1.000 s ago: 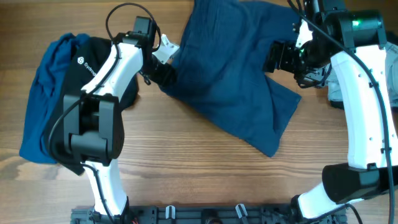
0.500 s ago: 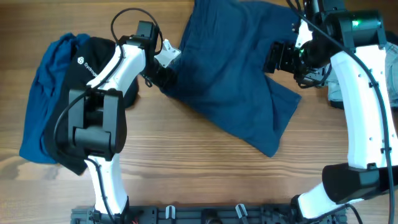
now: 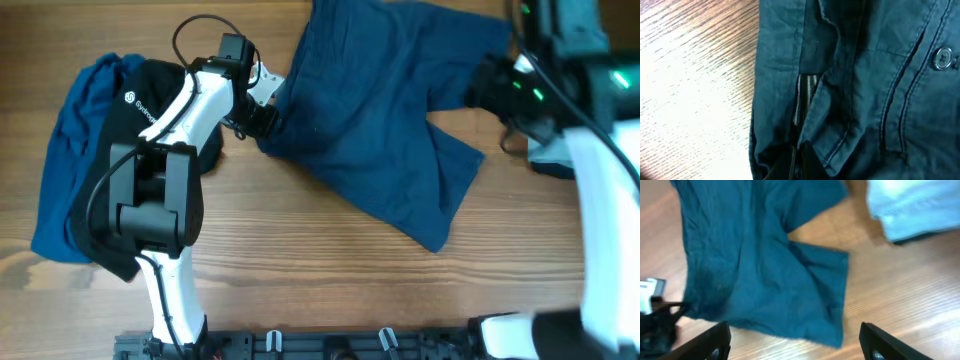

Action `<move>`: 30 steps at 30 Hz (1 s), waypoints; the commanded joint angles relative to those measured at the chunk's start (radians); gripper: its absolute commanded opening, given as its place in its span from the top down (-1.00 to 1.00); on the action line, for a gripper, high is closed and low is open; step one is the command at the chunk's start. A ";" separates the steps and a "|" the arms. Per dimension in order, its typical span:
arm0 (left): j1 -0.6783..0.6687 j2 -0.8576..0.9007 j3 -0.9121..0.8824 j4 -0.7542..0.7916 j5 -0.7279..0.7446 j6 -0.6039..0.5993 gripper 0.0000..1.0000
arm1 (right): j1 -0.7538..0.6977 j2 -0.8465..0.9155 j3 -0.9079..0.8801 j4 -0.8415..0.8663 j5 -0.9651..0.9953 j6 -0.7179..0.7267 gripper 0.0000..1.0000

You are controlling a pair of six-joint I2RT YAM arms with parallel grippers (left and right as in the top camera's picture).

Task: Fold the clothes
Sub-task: 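Grasp the shorts' lower right leg hem with the right gripper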

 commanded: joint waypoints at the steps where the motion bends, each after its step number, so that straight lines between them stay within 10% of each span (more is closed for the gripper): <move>1: 0.006 0.010 -0.010 0.003 -0.002 -0.062 0.92 | -0.031 -0.124 -0.009 -0.050 0.016 0.089 -0.61; 12: 0.009 0.010 -0.010 0.026 -0.002 -0.174 0.92 | -0.041 -0.327 -0.601 -0.027 -0.034 0.367 -0.56; 30: 0.035 0.010 -0.010 0.070 -0.002 -0.222 0.92 | -0.037 -0.331 -1.367 0.724 -0.340 0.110 -0.22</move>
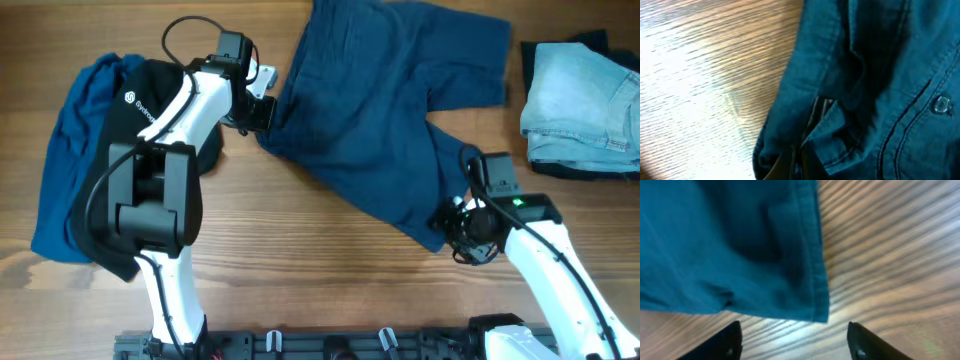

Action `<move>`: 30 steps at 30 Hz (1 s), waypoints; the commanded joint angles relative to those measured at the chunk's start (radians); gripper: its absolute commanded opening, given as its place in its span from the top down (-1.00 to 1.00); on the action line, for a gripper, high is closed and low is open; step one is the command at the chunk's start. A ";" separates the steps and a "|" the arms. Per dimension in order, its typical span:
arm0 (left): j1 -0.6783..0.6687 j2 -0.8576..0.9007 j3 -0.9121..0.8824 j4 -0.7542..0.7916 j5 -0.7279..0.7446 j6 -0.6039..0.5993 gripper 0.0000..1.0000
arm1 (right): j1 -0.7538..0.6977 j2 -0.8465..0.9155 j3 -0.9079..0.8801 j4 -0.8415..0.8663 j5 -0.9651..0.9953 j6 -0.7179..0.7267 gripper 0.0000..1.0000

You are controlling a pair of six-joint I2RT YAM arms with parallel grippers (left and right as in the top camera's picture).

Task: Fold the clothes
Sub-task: 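Grasp the shorts' lower right leg hem with the right gripper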

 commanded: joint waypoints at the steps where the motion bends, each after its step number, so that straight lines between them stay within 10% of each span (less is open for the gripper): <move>1: 0.023 0.010 -0.006 0.005 0.002 -0.027 0.92 | -0.001 -0.009 -0.061 0.055 -0.049 -0.042 -0.17; 9: 0.023 0.010 -0.006 0.005 0.001 -0.027 0.92 | -0.001 -0.009 -0.137 0.127 -0.040 -0.056 0.33; 24: 0.023 0.010 -0.006 0.006 0.001 -0.026 0.92 | -0.001 0.042 -0.164 0.281 0.034 -0.075 0.12; 28: 0.023 0.009 -0.006 0.002 -0.023 -0.026 0.92 | -0.001 0.049 -0.164 0.282 -0.004 -0.072 0.91; 30: 0.026 0.005 -0.005 -0.003 -0.038 -0.026 0.92 | -0.001 0.045 -0.163 0.280 -0.026 -0.043 0.91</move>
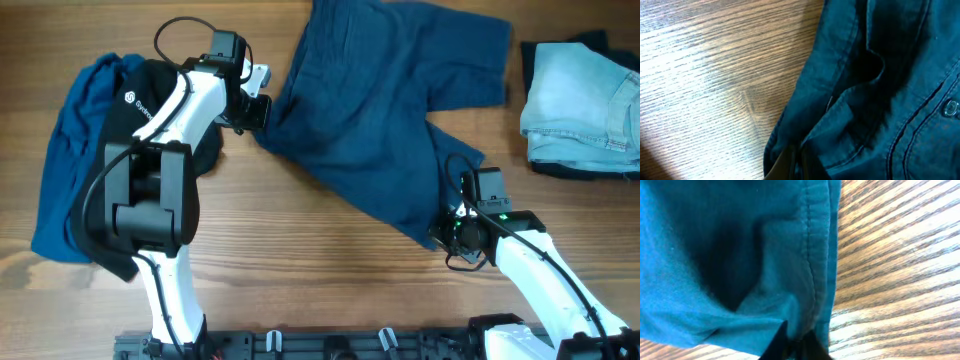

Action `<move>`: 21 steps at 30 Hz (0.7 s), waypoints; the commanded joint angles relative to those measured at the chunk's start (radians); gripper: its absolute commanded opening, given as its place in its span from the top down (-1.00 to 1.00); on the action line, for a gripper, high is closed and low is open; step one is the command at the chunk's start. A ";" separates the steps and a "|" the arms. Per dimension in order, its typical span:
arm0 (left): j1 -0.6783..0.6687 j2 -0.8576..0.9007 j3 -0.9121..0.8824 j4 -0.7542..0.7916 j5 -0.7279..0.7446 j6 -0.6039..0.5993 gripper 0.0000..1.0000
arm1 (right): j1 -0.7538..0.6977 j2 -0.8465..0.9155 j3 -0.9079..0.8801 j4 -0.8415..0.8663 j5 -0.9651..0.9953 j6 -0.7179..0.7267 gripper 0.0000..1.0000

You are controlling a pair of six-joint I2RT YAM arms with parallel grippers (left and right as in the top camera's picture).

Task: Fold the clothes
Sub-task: 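Grasp the shorts' lower right leg hem with the right gripper, then pull the leg hem up toward the left gripper, folding shorts lengthwise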

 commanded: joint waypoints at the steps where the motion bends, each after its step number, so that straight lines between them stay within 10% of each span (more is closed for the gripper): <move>1: 0.012 0.003 -0.005 -0.005 -0.040 -0.014 0.92 | 0.000 0.002 -0.007 0.002 -0.041 0.035 0.91; 21: 0.158 -0.175 -0.005 -0.154 -0.037 -0.097 0.92 | -0.216 -0.077 0.435 -0.425 -0.091 -0.229 0.91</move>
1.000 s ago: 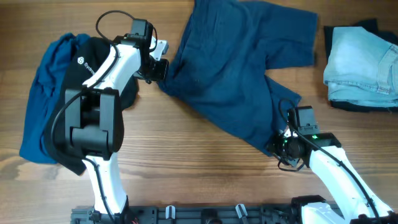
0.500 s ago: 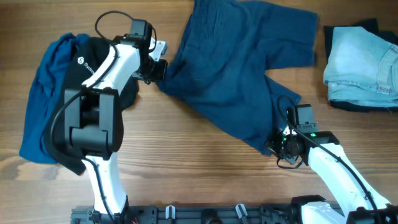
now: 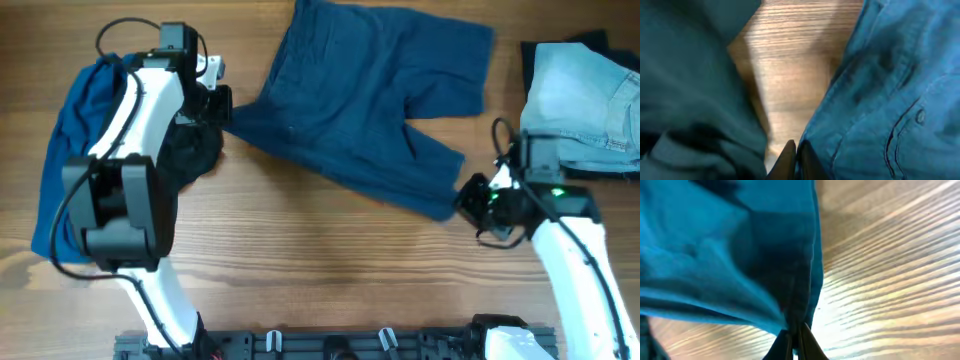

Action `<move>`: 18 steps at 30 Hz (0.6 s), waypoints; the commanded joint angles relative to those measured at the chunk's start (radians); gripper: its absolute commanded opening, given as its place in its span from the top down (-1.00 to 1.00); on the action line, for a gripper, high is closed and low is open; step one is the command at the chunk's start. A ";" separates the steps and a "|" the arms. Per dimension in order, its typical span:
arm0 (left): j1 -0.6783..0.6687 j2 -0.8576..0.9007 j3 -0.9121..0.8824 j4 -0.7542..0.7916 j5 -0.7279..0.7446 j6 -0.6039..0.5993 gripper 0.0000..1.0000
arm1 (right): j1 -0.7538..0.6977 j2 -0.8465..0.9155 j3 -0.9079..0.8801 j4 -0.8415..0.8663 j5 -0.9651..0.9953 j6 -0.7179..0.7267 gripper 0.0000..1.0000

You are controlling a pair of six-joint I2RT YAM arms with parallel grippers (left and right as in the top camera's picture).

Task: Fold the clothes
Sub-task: 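Pull the leg hem up toward the left gripper, folding shorts lengthwise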

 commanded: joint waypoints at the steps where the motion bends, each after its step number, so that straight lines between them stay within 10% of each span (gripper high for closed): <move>1: 0.012 -0.063 -0.005 -0.043 -0.024 -0.023 0.92 | -0.040 -0.013 0.100 -0.069 -0.001 -0.084 0.91; 18: 0.011 -0.352 -0.005 -0.192 0.051 -0.112 0.92 | -0.043 -0.013 0.314 -0.174 -0.063 -0.260 0.92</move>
